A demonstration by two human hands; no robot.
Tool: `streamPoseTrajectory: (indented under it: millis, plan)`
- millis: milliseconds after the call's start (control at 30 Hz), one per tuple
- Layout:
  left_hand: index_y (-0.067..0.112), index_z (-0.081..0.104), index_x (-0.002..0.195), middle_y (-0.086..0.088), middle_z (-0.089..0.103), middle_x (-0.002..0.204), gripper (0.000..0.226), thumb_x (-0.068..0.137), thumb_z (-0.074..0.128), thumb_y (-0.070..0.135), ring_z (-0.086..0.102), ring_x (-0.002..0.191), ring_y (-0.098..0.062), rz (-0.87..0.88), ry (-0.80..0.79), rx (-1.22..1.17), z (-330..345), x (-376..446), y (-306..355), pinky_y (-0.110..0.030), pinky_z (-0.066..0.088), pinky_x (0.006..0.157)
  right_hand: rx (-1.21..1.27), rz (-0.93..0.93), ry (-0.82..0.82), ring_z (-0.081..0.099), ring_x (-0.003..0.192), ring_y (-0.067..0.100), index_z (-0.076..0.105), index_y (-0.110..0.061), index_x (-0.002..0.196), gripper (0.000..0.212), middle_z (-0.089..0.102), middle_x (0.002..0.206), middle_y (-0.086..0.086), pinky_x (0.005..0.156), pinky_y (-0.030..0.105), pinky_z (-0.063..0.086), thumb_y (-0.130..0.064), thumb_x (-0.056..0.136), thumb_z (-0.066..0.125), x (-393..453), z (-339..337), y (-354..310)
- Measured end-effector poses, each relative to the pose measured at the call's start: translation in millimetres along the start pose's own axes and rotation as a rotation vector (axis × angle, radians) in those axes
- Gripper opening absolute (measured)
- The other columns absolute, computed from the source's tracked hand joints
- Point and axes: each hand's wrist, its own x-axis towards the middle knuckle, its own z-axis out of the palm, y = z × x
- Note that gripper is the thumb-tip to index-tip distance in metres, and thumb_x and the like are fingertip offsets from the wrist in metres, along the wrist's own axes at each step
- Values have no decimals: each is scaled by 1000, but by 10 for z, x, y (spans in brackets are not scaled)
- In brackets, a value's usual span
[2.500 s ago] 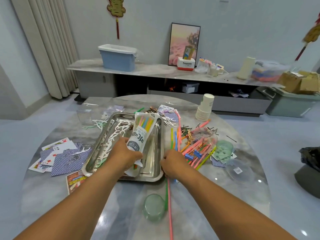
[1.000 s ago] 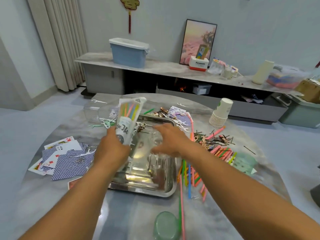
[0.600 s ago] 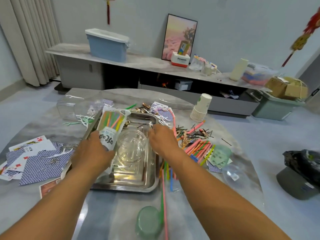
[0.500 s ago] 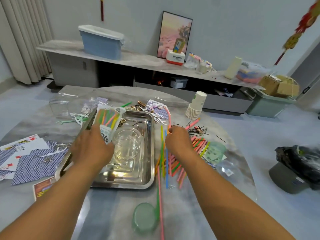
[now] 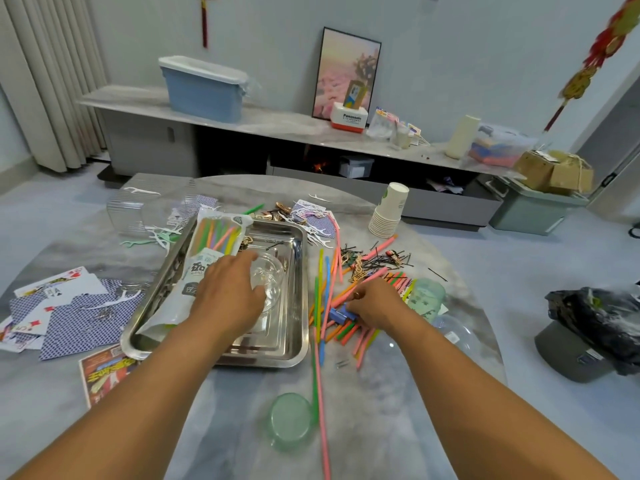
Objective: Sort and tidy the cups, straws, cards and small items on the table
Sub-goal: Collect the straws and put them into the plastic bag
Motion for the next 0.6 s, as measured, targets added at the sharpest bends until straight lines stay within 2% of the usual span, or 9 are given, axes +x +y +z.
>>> streamPoseTrajectory:
  millis: [67, 100, 167, 233, 300, 367, 433, 533, 600]
  plan:
    - [26, 38, 151, -8, 45, 150, 61, 95, 63, 25, 38, 139, -31, -24, -18, -3, 5, 9, -27, -47, 36, 110, -2, 0, -76, 50, 66, 25, 65, 5, 81, 12, 54, 75, 16, 61, 36, 42, -3, 89, 61, -44, 36, -48]
    - [27, 38, 151, -8, 45, 150, 61, 96, 63, 25, 39, 138, -31, -31, -27, -6, 11, 17, -36, -47, 37, 109, 24, -1, -123, 57, 65, 28, 65, 8, 90, 14, 60, 75, 16, 61, 36, 47, -5, 92, 60, -62, 54, -63]
    - [27, 39, 151, -9, 45, 150, 60, 96, 62, 25, 41, 137, -31, -34, -45, -4, 33, 33, -45, -47, 39, 108, 115, 11, -228, 72, 66, 27, 66, -5, 109, 16, 75, 83, 13, 62, 36, 59, -13, 95, 63, -121, 86, -91]
    - [27, 41, 150, -9, 47, 149, 58, 96, 62, 23, 43, 135, -31, -24, -53, 6, 60, 50, -42, -46, 41, 107, 81, -30, -263, 73, 66, 17, 63, -17, 121, 33, 76, 93, 5, 57, 27, 57, -21, 89, 73, -162, 118, -116]
    - [28, 44, 148, -7, 47, 148, 55, 96, 62, 21, 43, 135, -30, 8, -38, 6, 89, 53, -22, -45, 40, 106, -147, -115, -181, 71, 79, 17, 67, -22, 120, 41, 71, 103, 1, 69, 29, 58, -29, 81, 81, -194, 153, -136]
    - [28, 47, 145, -4, 48, 148, 54, 95, 64, 22, 42, 138, -26, 83, -15, -16, 121, 39, 10, -42, 37, 110, -262, -157, -119, 69, 85, 22, 70, -22, 110, 31, 69, 99, 1, 77, 34, 58, -28, 82, 80, -229, 197, -162]
    - [30, 48, 145, 1, 47, 149, 58, 92, 70, 27, 39, 140, -21, 194, -37, -37, 159, -7, 65, -39, 35, 113, -284, -174, -138, 70, 84, 25, 68, -18, 101, 19, 71, 92, 3, 73, 35, 57, -20, 84, 75, -282, 222, -186]
    - [34, 51, 142, 6, 46, 145, 62, 85, 76, 36, 37, 139, -17, 393, -184, 78, 288, -116, 157, -34, 32, 113, -380, -226, -158, 65, 85, 26, 66, -13, 98, 15, 70, 98, 9, 63, 30, 47, -17, 85, 73, -355, 204, -227]
    - [34, 53, 141, 6, 46, 144, 59, 86, 74, 38, 37, 138, -17, 447, -232, 190, 389, -172, 191, -33, 31, 113, -348, -215, -138, 69, 86, 27, 67, -10, 95, 9, 73, 97, 11, 64, 32, 53, -11, 86, 71, -391, 149, -236]
